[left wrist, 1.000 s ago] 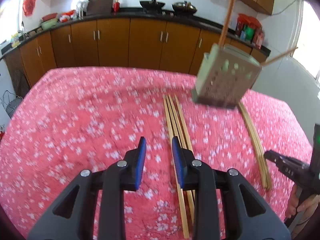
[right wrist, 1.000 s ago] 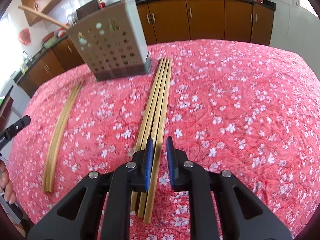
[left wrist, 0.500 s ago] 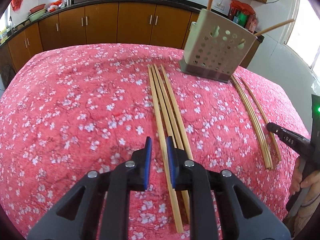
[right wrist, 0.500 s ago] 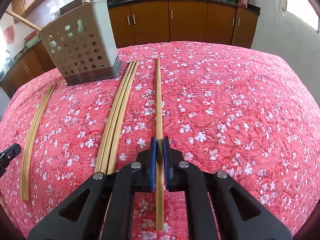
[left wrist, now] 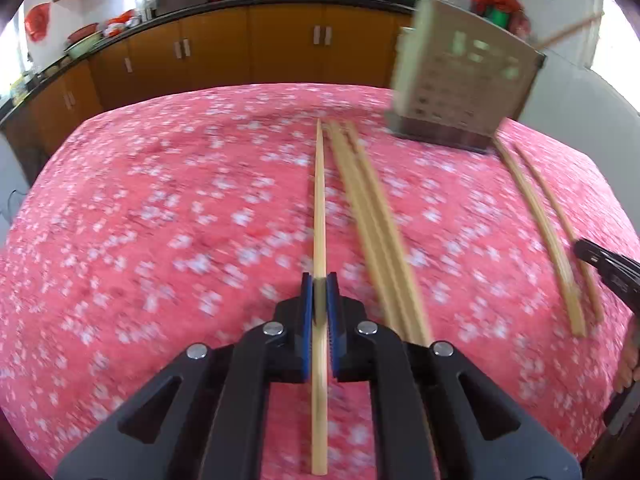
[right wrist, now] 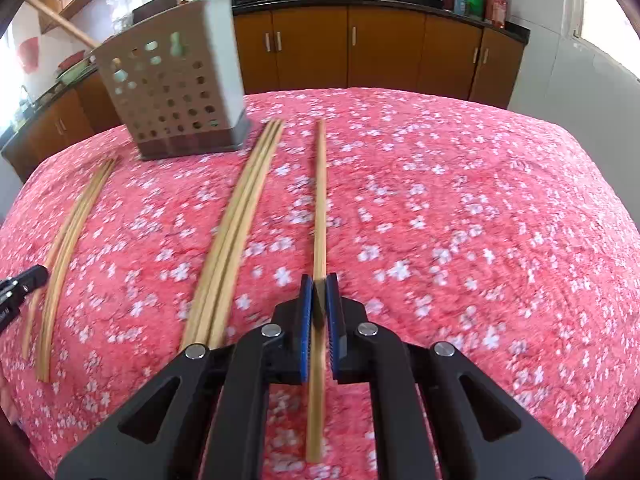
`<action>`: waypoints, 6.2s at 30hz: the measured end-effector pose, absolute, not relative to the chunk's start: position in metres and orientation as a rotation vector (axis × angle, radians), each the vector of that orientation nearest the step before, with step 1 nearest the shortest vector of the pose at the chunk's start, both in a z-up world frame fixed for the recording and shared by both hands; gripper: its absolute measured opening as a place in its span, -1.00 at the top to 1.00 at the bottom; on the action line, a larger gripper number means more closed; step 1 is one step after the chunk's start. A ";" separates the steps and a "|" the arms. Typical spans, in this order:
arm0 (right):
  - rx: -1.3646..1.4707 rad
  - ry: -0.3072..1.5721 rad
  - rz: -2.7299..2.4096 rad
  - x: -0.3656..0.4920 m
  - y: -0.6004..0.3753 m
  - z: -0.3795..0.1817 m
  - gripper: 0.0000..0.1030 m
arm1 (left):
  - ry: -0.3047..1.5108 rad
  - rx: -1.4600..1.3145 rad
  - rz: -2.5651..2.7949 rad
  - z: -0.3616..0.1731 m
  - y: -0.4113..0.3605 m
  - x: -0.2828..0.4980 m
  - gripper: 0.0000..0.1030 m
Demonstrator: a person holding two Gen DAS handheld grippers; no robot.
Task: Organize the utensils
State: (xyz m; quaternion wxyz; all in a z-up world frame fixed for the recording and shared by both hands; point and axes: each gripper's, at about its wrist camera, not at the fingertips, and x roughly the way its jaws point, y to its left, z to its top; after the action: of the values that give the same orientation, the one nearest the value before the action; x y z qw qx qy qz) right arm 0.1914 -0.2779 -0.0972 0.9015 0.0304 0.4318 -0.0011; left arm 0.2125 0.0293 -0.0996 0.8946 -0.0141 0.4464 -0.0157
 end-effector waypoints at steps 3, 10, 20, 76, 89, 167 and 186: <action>0.072 0.878 -0.060 0.199 -0.294 -0.099 0.85 | 0.923 -0.048 0.023 -0.100 0.053 0.226 0.82; 0.120 0.865 -0.075 0.205 -0.318 -0.101 0.84 | 0.896 -0.091 0.026 -0.101 0.078 0.233 0.79; 0.124 0.864 -0.072 0.208 -0.317 -0.103 0.84 | 0.895 -0.090 0.031 -0.101 0.079 0.231 0.79; 0.157 0.858 -0.064 0.206 -0.318 -0.102 0.84 | 0.891 -0.122 0.024 -0.099 0.079 0.229 0.79; 0.163 0.854 -0.054 0.196 -0.315 -0.101 0.84 | 0.897 -0.064 0.024 -0.097 0.073 0.214 0.79; 0.228 0.194 0.065 0.189 -0.273 0.132 0.43 | 0.412 -0.124 -0.215 0.150 -0.004 0.247 0.52; 0.220 0.950 0.172 0.190 -0.259 -0.087 0.70 | 0.842 -0.143 -0.051 -0.048 0.066 0.197 0.46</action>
State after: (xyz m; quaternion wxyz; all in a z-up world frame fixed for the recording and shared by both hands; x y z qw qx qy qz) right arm 0.1897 -0.2587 -0.0875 0.8799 0.1055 0.4559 0.0824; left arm 0.1971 0.0659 -0.0482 0.9098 -0.0691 0.4084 -0.0249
